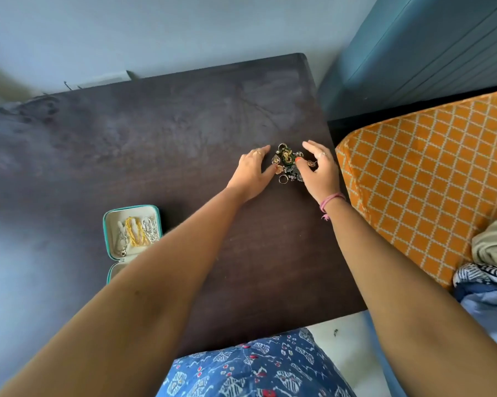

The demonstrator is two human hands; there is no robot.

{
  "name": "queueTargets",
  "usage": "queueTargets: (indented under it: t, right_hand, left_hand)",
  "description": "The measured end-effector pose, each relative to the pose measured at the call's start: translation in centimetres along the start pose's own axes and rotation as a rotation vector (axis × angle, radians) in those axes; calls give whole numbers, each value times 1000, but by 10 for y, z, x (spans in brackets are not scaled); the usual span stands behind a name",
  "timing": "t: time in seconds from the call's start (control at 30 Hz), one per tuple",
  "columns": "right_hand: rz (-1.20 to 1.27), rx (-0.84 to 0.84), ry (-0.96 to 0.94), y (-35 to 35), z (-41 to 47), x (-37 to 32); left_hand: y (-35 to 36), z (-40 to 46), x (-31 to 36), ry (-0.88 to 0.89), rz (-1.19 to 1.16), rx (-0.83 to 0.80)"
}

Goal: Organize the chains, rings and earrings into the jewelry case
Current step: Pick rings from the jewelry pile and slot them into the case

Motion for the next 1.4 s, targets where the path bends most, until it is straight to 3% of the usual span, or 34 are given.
queueTargets:
  t: [0.2, 0.47, 0.9, 1.4]
  right_hand:
    - [-77, -99, -51, 13, 9, 2]
    - [-44, -105, -72, 25, -6, -3]
    - [-7, -77, -116, 60, -109, -22]
    - [25, -183, -121, 76, -214, -27]
  left_hand:
    - [5, 33, 19, 64, 53, 14]
    - [5, 31, 17, 137, 112, 32]
    - [9, -75, -23, 78, 18, 34]
    - [28, -191, -66, 2, -72, 9]
Point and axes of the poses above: each hand's wrist, its own z-axis towards the middle knuckle, its own y-axis out of the palm, x = y × z, the point moved 4 cm from there along z, towards the middle knuckle, and after that the axes turned 9 degrees about z, right-handed, at the moved point
